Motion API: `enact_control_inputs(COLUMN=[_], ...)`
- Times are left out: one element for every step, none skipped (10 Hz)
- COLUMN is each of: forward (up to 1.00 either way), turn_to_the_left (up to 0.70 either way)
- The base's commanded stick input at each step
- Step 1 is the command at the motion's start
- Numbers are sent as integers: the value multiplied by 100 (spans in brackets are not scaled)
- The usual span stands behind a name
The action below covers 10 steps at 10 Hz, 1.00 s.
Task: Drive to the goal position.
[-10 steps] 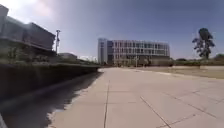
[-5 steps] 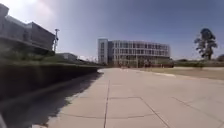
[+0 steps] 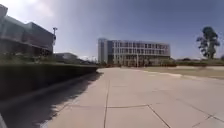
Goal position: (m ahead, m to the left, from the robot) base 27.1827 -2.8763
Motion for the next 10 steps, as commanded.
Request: enact_control_inputs(forward=[100, 100, 100, 100, 100, 100, 100, 100, 100, 100], turn_to_the_left=[0, 0, 0, 0, 0, 0, 0, 0, 0, 0])
